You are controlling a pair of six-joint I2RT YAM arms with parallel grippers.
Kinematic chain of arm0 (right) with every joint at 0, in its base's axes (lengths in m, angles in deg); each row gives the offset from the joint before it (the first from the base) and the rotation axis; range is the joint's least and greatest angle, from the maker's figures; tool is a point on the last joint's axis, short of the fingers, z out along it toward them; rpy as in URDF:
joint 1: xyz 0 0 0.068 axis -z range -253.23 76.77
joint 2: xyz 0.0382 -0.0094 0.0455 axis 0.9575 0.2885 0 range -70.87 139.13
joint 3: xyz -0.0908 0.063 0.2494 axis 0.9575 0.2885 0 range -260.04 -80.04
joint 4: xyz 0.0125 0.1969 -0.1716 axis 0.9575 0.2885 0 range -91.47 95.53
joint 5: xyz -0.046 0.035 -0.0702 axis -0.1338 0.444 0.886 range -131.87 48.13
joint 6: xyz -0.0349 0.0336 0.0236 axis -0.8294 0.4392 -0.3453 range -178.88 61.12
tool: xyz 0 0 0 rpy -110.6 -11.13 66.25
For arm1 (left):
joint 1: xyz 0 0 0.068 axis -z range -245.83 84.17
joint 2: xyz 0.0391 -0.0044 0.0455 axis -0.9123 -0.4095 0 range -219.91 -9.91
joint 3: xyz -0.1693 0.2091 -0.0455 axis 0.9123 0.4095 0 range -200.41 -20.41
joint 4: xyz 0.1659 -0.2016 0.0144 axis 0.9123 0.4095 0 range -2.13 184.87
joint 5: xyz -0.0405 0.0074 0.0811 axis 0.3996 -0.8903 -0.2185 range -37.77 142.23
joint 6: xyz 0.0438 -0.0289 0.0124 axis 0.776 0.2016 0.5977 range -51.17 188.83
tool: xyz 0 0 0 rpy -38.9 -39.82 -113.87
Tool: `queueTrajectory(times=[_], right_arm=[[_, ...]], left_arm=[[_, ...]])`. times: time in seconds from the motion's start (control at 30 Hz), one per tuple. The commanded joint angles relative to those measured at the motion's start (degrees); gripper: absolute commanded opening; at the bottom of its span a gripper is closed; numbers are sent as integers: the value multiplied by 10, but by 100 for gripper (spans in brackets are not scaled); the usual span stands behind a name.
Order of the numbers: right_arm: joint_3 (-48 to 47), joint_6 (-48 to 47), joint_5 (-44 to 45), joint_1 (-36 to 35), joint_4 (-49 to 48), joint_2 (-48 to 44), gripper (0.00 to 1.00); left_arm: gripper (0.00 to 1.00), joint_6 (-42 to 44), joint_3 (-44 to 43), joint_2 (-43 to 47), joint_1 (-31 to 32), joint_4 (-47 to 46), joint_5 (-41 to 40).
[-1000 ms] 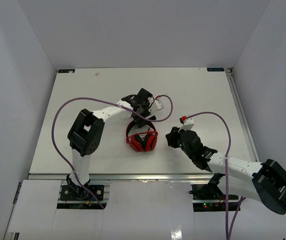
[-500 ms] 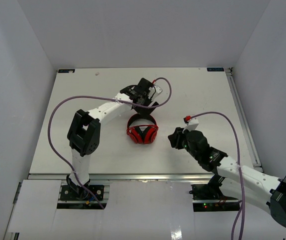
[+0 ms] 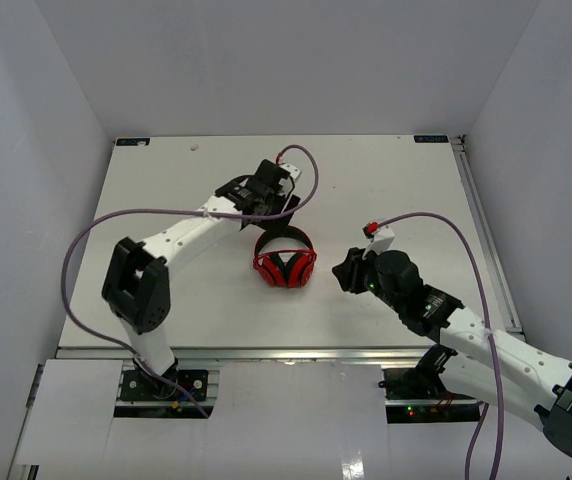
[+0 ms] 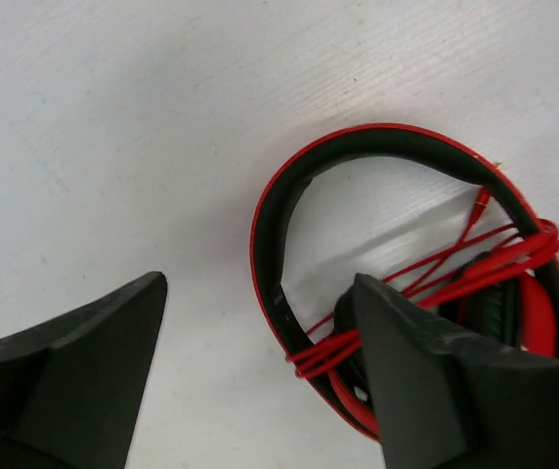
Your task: Wrap the headphones
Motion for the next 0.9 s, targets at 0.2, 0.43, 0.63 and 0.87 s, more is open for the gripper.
queueTrajectory(times=[0.2,0.43,0.63,0.87], right_arm=[[-49,-23,-77,-5,35,10,30],[-73,-51,55,-6,84,-29,31],[-31,-58,65,-6,67,-49,34],[-33,-64,25,-5,56,-57,66]], left_arm=[[0,-140,250,240,26,-151,193],[0,-176,303,244,146,-223,115],[0,-191,313,236,175,-291,127],[1,-158,452,367,175,-459,16]])
